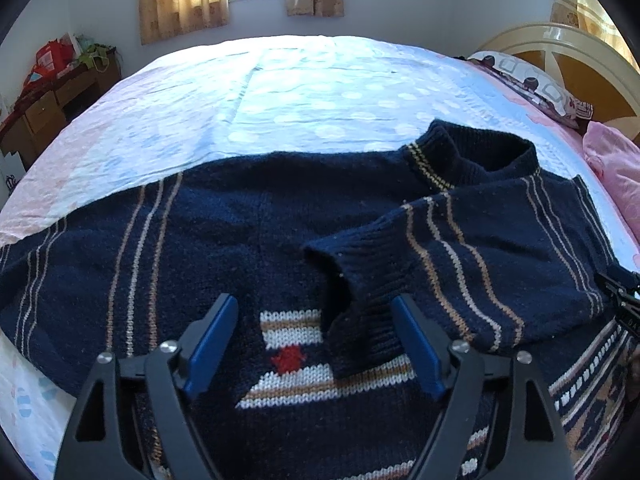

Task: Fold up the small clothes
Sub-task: 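Move the left gripper to the other sleeve cuff and close on it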

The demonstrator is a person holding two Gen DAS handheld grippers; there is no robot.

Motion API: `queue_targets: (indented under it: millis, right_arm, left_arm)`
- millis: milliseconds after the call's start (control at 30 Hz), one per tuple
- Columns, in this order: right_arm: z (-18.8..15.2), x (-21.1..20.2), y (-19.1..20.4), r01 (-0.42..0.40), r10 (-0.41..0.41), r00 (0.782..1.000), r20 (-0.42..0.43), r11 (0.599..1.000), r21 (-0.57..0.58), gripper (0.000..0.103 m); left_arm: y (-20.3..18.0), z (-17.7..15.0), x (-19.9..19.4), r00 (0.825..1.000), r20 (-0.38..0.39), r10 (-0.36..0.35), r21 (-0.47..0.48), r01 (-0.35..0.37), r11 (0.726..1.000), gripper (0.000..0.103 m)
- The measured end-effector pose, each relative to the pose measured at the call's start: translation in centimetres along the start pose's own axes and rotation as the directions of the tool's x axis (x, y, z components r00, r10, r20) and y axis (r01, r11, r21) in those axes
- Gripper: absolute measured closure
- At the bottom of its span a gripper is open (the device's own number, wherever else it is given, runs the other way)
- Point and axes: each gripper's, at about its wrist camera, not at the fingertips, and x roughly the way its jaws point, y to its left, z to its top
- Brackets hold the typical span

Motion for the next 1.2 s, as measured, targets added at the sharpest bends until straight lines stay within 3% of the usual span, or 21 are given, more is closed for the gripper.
queue_targets:
  millis: [300,567,700,800,1000,1200]
  right_arm:
    - [-0.6,-0.7,0.4,0.022,-0.022,1.0,-0.004,1.0,0.005,0.051]
    - [-0.2,-2.6,1.8,0.069,-0.069,0.997,-0.042,0.997,-0.018,0.051]
    - [1.8,-4.5,5.1,0.021,-0.02,1.0,0.005,0.998,-0.062,0.051]
    - [3.9,-4.9,9.5,-0.096,0.098,0.995,0.008,0.988,-0.124,0.051]
    - [6.8,-4.4,18.4,-0.22,0.236,0.971,0.024,0.934,-0.28,0.051]
    - [8.6,-2.3,24.1,-0.295,0.309,0.951,0.015,0.92,-0.257,0.051]
  left_arm:
    - [2.0,-0.8,-3.0,0.999,0.036,-0.001,-0.013,0.002,1.0,0.02]
    - [8.9,-2.3,-7.7,0.98,0.13,0.149,-0.031,-0.146,0.989,0.005]
    - [12.9,-3.0,-8.4,0.966,0.119,0.228,-0.075,-0.22,0.973,0.005]
    - [16.3,-3.4,-8.3,0.952,0.087,0.292,-0.12,-0.281,0.952,0.005]
    - [23.8,-4.6,-8.2,0.917,0.013,0.398,-0.26,-0.381,0.887,0.005]
    - [29.9,-5.4,-8.4,0.881,-0.031,0.472,-0.382,-0.447,0.809,0.005]
